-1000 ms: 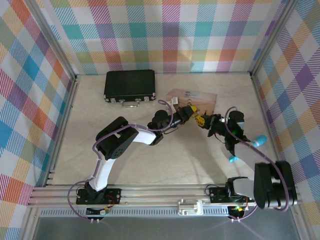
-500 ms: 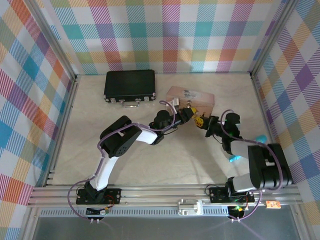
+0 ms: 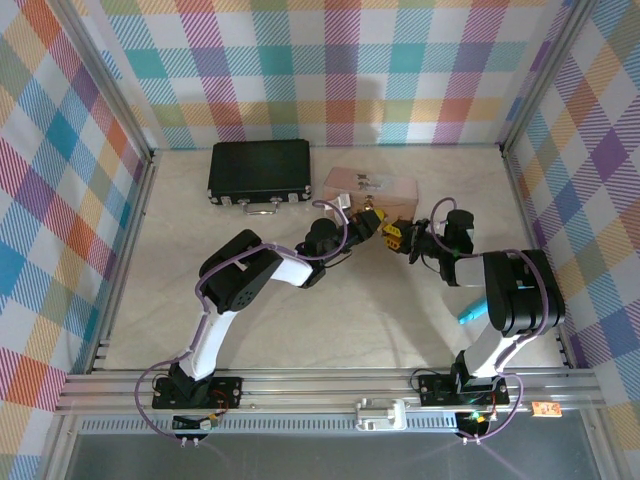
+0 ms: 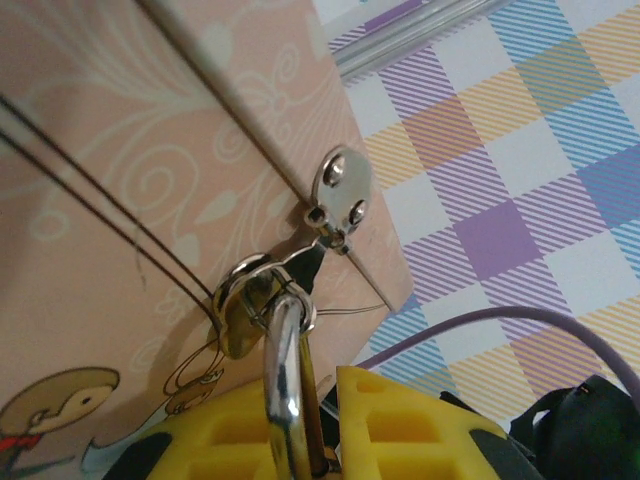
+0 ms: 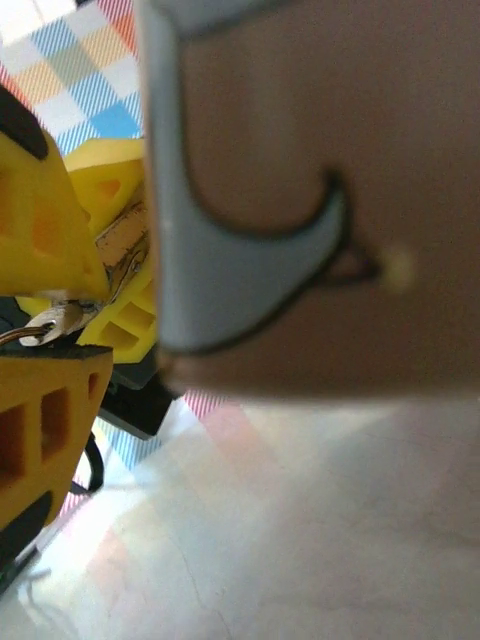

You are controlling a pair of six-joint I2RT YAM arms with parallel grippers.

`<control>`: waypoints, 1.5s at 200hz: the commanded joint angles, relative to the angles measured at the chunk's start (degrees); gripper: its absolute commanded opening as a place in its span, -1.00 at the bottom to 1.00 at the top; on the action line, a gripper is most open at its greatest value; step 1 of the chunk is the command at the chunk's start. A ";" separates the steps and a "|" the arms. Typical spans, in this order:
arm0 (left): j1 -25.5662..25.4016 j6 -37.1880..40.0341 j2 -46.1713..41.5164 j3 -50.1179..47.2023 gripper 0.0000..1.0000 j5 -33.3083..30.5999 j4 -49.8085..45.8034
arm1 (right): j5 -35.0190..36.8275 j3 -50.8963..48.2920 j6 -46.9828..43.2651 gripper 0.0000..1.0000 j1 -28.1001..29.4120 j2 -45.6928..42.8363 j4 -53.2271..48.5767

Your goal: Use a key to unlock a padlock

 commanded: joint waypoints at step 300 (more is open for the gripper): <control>0.65 -3.17 -11.44 -13.32 0.31 -2.00 -19.22 | 38.11 13.24 -78.18 0.02 15.61 -21.81 -68.25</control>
